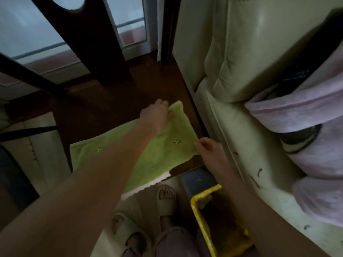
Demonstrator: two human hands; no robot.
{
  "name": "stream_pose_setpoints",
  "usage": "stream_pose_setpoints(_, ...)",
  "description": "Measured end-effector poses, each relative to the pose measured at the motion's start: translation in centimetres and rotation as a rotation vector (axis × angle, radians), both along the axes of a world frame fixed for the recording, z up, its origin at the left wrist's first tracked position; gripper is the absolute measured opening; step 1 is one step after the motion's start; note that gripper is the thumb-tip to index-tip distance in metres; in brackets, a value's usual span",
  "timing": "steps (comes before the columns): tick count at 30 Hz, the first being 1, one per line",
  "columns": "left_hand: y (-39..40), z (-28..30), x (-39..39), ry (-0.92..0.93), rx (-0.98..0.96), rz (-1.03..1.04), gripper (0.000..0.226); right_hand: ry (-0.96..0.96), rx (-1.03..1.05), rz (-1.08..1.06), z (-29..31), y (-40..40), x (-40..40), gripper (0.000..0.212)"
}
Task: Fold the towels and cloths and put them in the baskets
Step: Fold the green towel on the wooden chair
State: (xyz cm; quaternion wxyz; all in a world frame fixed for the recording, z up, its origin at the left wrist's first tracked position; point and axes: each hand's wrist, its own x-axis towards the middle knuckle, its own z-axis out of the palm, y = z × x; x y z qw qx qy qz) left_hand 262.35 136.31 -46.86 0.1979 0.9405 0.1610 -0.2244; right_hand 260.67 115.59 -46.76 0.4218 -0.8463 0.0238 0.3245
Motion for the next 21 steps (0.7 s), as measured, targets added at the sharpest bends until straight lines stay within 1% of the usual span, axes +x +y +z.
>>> stream_pose_setpoints(2, -0.7, 0.4, -1.4, -0.249, 0.069, 0.006, 0.040, -0.030, 0.067, 0.029, 0.4, 0.5, 0.6, 0.012)
stream_pose_setpoints(3, -1.3, 0.5, -2.4, -0.336, 0.030, -0.027, 0.044, -0.051, 0.090, 0.031, 0.6, 0.8, 1.0, 0.008)
stream_pose_setpoints(4, -2.0, 0.5, -3.5, -0.357, -0.032, -0.092, 0.047, -0.060, 0.115, 0.024, 0.7, 1.1, 1.3, 0.007)
stream_pose_setpoints(5, -2.6, 0.3, -4.7, -0.316, -0.073, -0.169, 0.051, -0.057, 0.135, 0.021, 0.7, 1.2, 1.5, 0.010)
stream_pose_setpoints(6, -3.0, -0.3, -5.8, -0.239, -0.068, -0.234, 0.055, -0.043, 0.153, 0.023, 0.7, 1.4, 1.5, 0.014)
stream_pose_setpoints(7, -3.1, -1.0, -6.7, -0.171, -0.023, -0.272, 0.058, -0.031, 0.151, 0.043, 0.5, 1.5, 1.4, 0.015)
stream_pose_setpoints(9, -2.8, -2.7, -7.8, -0.127, 0.111, -0.290, 0.063, -0.044, 0.078, 0.129, -0.1, 1.3, 1.2, 0.017)
stream_pose_setpoints(11, -2.7, -3.6, -8.1, -0.151, 0.171, -0.288, 0.066, -0.068, -0.001, 0.179, -0.8, 0.7, 1.2, 0.018)
stream_pose_setpoints(15, -3.2, -4.3, -7.9, -0.219, 0.166, -0.290, 0.066, -0.027, -0.047, 0.103, -1.6, -0.4, 0.3, 0.011)
stream_pose_setpoints(17, -3.0, -4.4, -7.9, -0.224, 0.167, -0.309, 0.066, 0.023, -0.032, 0.167, -1.3, 0.0, 0.4, 0.013)
stream_pose_setpoints(19, -3.0, -4.4, -7.9, -0.228, 0.178, -0.324, 0.066, 0.042, -0.068, 0.298, -0.7, 0.2, 1.2, 0.020)
stream_pose_setpoints(21, -3.1, -4.5, -7.9, -0.225, 0.184, -0.327, 0.067, -0.070, -0.198, 0.407, -0.3, 0.0, 2.2, 0.026)
